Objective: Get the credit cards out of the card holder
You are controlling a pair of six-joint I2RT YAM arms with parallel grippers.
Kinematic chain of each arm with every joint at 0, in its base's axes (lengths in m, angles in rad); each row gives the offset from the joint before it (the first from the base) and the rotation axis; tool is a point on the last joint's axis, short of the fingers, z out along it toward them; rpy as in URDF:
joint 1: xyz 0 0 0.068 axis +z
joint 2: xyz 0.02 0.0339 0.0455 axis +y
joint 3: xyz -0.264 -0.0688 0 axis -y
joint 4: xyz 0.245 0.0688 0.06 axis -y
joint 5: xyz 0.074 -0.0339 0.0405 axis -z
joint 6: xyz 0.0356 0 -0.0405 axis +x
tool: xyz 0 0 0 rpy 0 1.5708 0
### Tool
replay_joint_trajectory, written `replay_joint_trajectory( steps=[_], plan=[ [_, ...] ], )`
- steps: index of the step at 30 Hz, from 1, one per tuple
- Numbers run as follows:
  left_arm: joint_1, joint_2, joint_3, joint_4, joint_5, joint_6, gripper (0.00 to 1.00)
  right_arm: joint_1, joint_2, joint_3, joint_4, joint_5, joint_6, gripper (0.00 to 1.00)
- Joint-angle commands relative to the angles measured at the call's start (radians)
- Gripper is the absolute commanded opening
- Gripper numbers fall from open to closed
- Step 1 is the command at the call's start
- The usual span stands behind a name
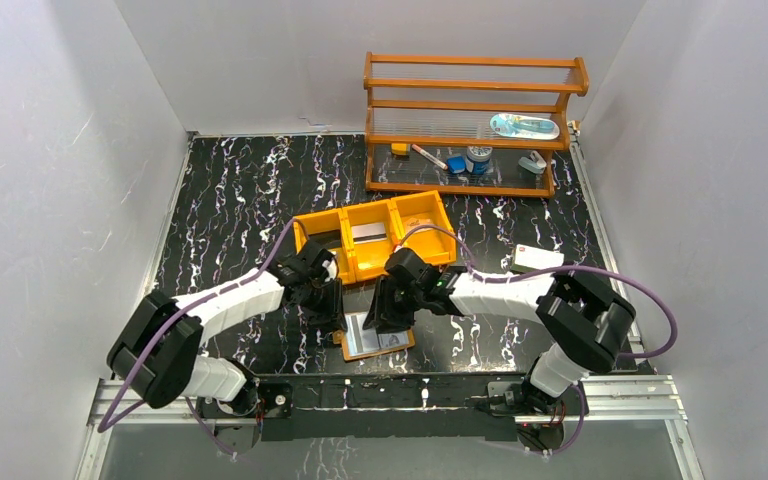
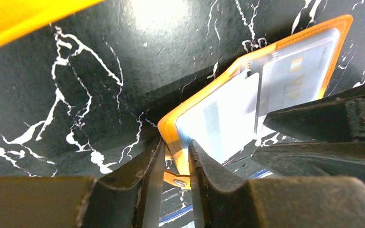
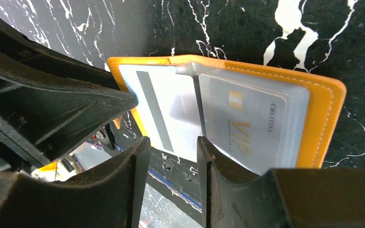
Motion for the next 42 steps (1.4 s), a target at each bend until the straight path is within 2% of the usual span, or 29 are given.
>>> replay_joint_trajectory(
  steps=[1,3,12,23,27,29,33,42],
  plan=[
    [-0.008,-0.057,-0.041,0.011,0.025,-0.005,0.22,0.000,-0.049,-0.024,0.072,0.014,0.010,0.50],
    [-0.008,-0.052,-0.047,0.022,0.038,-0.001,0.18,-0.001,-0.045,-0.042,0.087,0.013,0.028,0.50],
    [-0.008,-0.025,-0.046,0.029,0.034,0.006,0.16,-0.002,-0.002,-0.052,0.042,-0.012,0.022,0.46],
    [-0.009,-0.007,-0.045,0.034,0.030,0.011,0.08,-0.009,-0.003,-0.083,0.119,-0.053,0.028,0.30],
    [-0.008,0.020,-0.043,0.032,0.021,0.016,0.01,-0.011,-0.017,-0.073,0.034,0.002,0.034,0.34],
    [-0.009,0.022,-0.041,0.027,0.013,0.014,0.01,-0.012,-0.034,-0.067,0.002,0.031,0.026,0.37],
    [-0.008,0.003,-0.032,0.015,-0.005,0.002,0.08,-0.013,-0.053,-0.056,-0.030,0.052,0.011,0.42],
    [-0.008,-0.122,0.022,-0.010,-0.022,-0.037,0.51,-0.012,-0.007,-0.037,-0.047,0.034,0.002,0.44]
  ],
)
